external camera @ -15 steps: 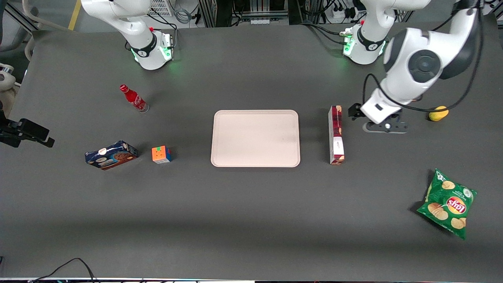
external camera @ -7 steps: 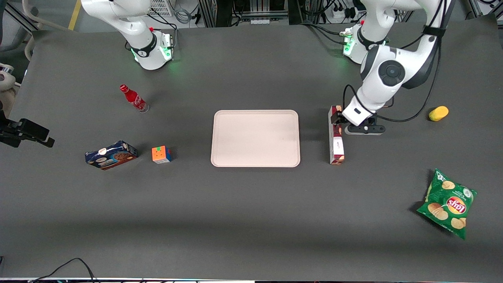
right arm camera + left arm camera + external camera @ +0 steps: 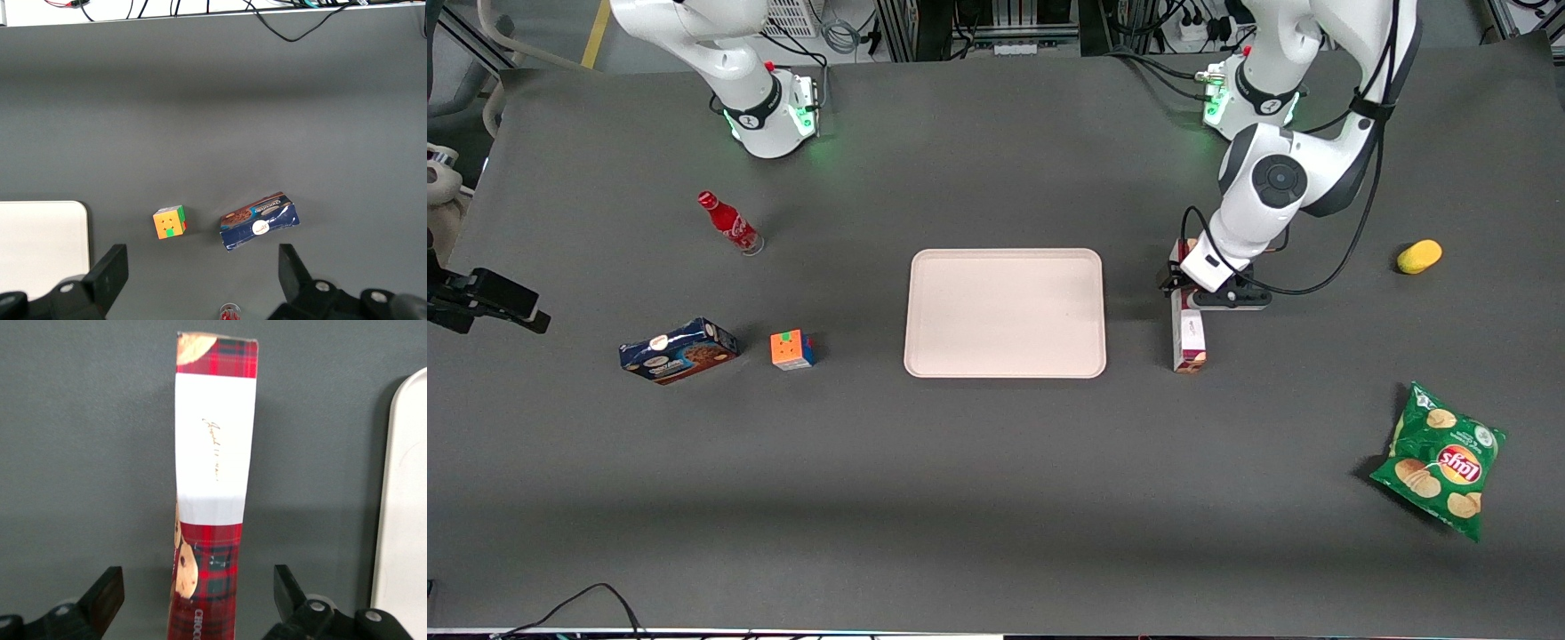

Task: Place red cookie box on tray
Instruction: 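Lower the left gripper around the box top and close it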

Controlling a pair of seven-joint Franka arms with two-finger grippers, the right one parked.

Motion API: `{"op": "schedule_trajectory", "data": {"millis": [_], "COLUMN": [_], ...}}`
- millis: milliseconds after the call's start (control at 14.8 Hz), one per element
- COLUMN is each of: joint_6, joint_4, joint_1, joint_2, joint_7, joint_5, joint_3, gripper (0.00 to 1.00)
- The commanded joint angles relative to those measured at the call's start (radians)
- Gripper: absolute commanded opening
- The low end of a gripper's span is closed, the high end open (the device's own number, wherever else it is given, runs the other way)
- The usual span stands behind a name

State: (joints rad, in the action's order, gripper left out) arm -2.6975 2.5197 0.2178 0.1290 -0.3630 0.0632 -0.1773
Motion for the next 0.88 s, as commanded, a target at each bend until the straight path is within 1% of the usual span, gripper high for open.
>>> {"op": "schedule_trajectory", "data": {"millis": [0,203,407,475,610,746,814], "joint_6": [-0.05,-0.084,-0.082,-0.074,-0.041,0.106,0.214], "joint_4": [0.007,0.004,-0.007,-0.015,-0.045,-0.126,-0.189], "joint_1": [0.005,0.005,0.002,0.0,-0.002,-0.002,-0.003], "joint_2": [0.027,0.05,0.051,0.047,0.031,-0.003,-0.018], "joint_7": [-0.017,-0.017,-0.017,-0.019,-0.017,-0.016,-0.014], "joint_5": [0.009,0.007,0.007,0.007,0.007,0.007,0.006], "joint_3": [-0.001,-0.001,-0.001,-0.001,0.002,0.005,0.007], "gripper": [0.82,0.45,0.04,0.0,0.0,0.0,0.0]}}
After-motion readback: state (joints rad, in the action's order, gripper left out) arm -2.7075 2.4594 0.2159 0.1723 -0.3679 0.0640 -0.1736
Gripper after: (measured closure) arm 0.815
